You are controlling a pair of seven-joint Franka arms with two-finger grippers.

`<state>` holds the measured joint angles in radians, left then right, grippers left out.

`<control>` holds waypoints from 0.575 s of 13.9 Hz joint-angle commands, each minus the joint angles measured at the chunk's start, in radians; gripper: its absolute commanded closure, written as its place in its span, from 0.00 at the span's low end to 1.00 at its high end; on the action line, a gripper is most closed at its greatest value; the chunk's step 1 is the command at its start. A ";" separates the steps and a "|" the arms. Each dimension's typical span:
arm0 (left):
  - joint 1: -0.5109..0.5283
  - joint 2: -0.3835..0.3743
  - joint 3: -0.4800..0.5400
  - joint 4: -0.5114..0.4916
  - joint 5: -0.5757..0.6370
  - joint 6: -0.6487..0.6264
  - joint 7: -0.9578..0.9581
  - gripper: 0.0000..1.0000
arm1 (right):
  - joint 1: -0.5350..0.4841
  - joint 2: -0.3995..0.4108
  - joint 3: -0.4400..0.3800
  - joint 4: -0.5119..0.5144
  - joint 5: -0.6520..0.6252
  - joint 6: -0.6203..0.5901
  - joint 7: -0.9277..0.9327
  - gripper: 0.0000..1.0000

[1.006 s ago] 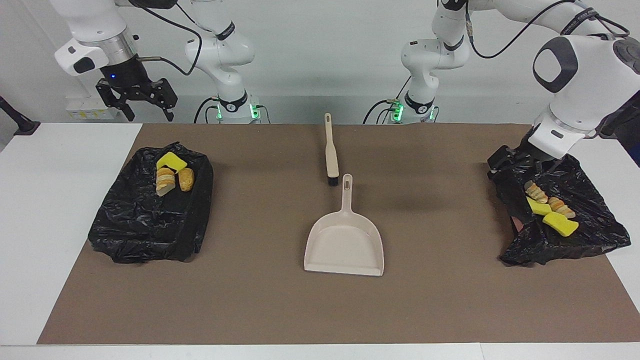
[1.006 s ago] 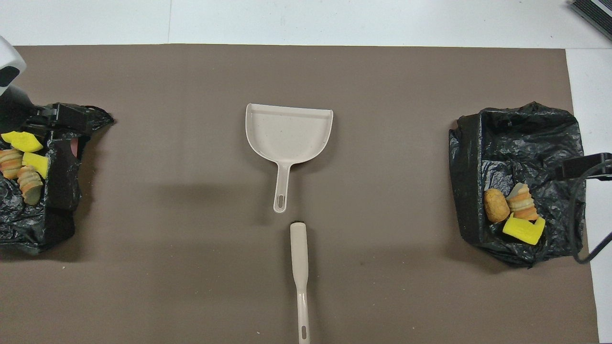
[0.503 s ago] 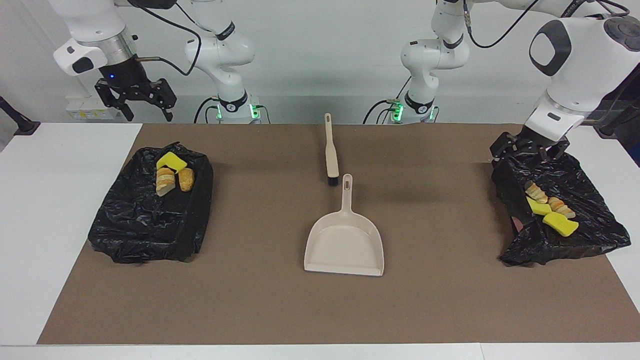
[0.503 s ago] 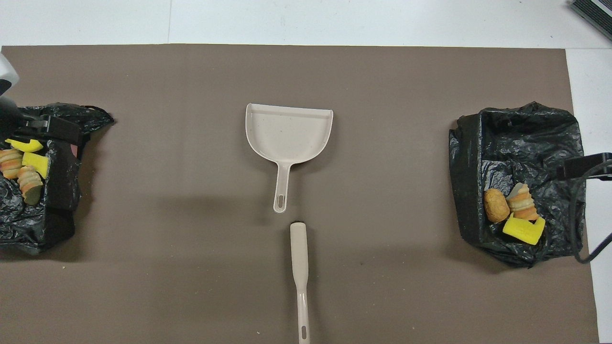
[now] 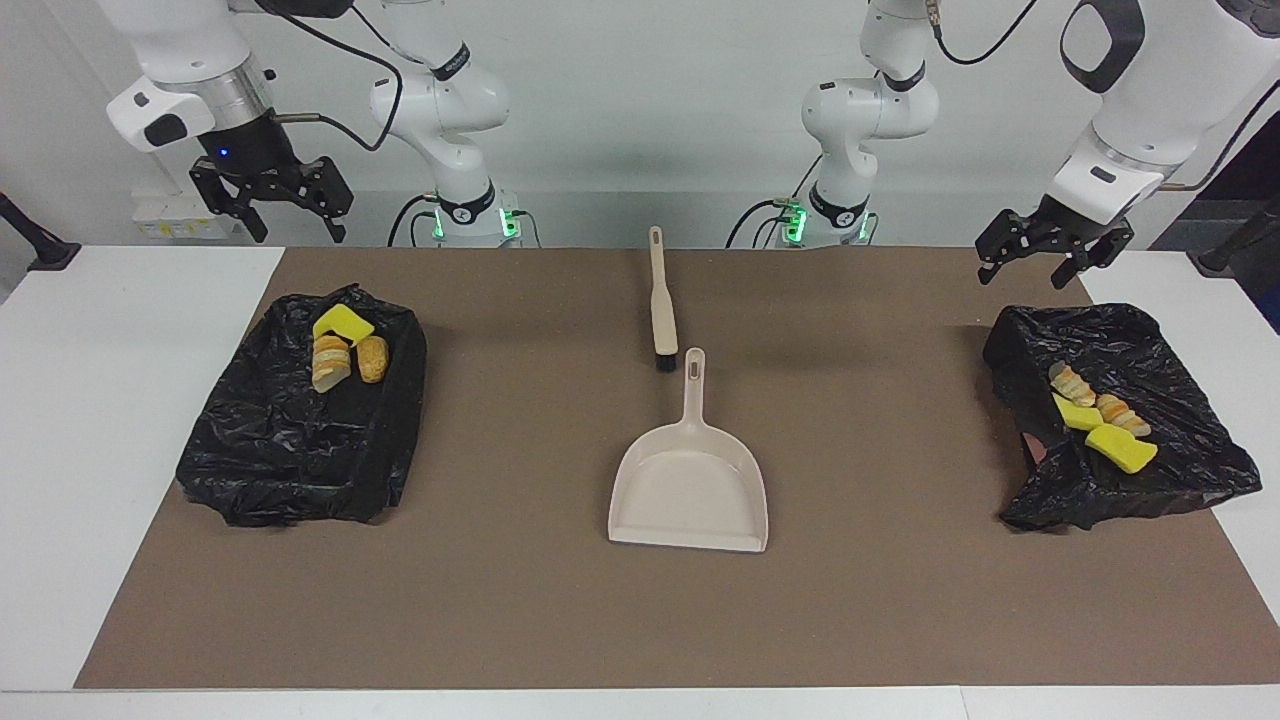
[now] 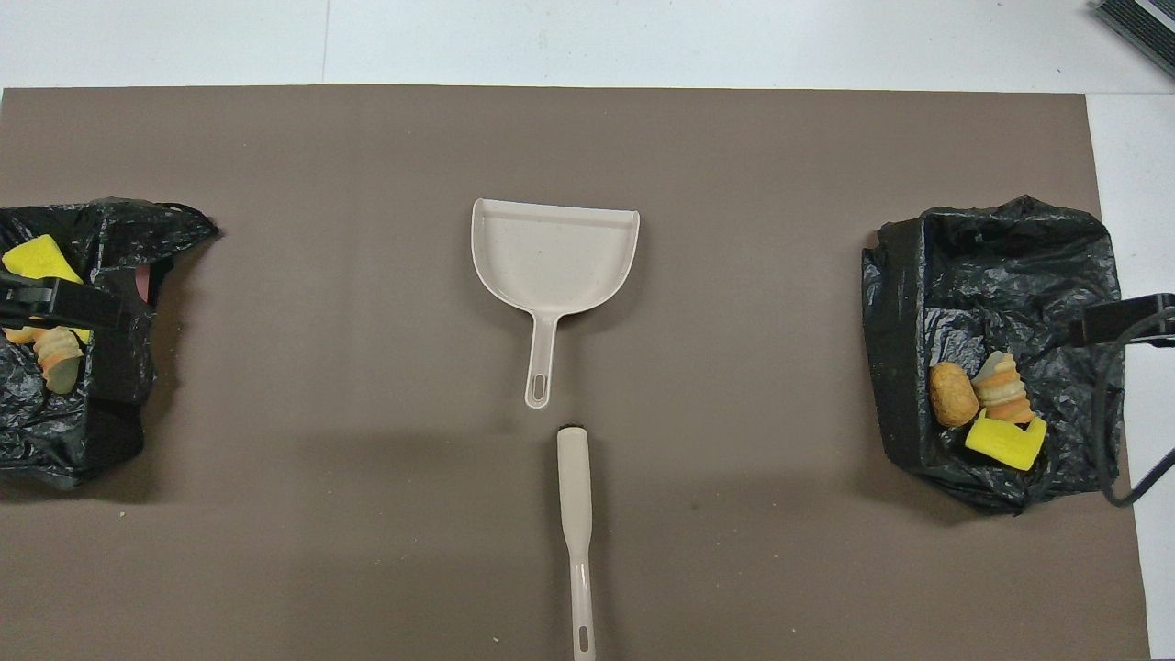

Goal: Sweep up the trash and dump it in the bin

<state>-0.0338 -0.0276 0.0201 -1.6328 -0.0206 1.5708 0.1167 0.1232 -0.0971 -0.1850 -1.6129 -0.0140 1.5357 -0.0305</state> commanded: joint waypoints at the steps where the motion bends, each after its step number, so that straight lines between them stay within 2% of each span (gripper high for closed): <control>1: -0.008 -0.028 0.000 -0.036 0.019 -0.002 0.008 0.00 | -0.008 -0.023 0.002 -0.025 -0.001 0.017 -0.029 0.00; 8: -0.006 -0.020 0.000 -0.025 0.018 -0.002 0.006 0.00 | -0.008 -0.024 0.002 -0.025 -0.001 0.017 -0.029 0.00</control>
<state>-0.0339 -0.0293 0.0180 -1.6416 -0.0206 1.5709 0.1168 0.1232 -0.0972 -0.1850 -1.6129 -0.0140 1.5357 -0.0305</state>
